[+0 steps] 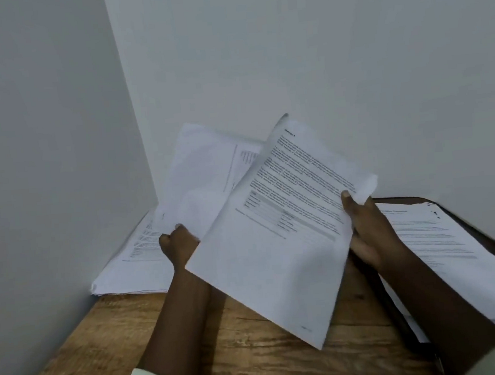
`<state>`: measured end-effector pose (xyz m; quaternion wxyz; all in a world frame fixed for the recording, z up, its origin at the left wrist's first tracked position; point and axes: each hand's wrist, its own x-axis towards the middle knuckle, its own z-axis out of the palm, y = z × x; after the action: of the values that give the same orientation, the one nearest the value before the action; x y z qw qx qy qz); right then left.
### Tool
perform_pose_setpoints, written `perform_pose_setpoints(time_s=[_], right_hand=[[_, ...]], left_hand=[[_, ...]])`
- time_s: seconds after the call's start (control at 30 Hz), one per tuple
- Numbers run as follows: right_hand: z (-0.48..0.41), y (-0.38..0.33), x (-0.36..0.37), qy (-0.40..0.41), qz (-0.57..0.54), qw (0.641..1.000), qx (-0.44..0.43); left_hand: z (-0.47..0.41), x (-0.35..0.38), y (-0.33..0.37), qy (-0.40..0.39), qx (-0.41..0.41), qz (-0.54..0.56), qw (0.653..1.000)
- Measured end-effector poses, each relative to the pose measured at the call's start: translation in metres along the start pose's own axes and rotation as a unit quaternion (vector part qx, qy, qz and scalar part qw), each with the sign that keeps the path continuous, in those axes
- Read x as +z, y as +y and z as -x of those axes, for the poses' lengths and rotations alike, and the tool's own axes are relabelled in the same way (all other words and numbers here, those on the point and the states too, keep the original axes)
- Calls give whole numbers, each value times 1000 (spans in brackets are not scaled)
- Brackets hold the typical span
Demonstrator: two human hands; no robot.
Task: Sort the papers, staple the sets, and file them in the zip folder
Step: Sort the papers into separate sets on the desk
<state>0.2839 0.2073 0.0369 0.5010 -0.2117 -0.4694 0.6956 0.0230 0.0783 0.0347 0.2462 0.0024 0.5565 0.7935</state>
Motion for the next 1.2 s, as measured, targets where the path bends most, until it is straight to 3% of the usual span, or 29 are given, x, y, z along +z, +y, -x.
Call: perform_pose_setpoints(time_s=[0.13,0.23,0.27,0.33,0.43,0.47,0.53,0.63,0.73,0.8,0.9,1.0,1.2], right_hand=[[-10,1,3,80,65,992,-76],[-15,-32,3,105,76,980,-152],[-16,-48,2,88,78,980,-163],[-19,-82,3,1,114,984,-140],[-25,-113,14,-122,258,958,-41],[-29,-116,20,-148,307,940,-27],[-30,-116,34,-183,372,910,-14],[-27,-102,47,-223,378,899,-11],[-29,-91,37,-150,344,924,-76],[-40,-91,14,-26,355,922,-150],[-50,-98,-23,111,328,925,-155],[-48,-94,-42,148,286,938,-128],[-41,-73,-39,142,229,958,-94]], left_hand=[[7,7,-7,-64,40,-17,997],[28,5,-6,-91,126,46,987],[28,2,-3,-93,139,42,985],[23,-1,1,-134,241,-122,953],[27,2,5,-231,396,-355,815],[28,3,7,-249,398,-371,801],[37,7,8,-320,363,-341,806],[52,6,7,-442,303,-312,785],[36,2,-2,-448,227,-306,809],[21,-3,-7,-351,234,-312,851],[9,-8,-10,-180,252,-270,912],[11,-8,-10,-142,227,-206,941],[20,-4,-10,-173,163,-102,966]])
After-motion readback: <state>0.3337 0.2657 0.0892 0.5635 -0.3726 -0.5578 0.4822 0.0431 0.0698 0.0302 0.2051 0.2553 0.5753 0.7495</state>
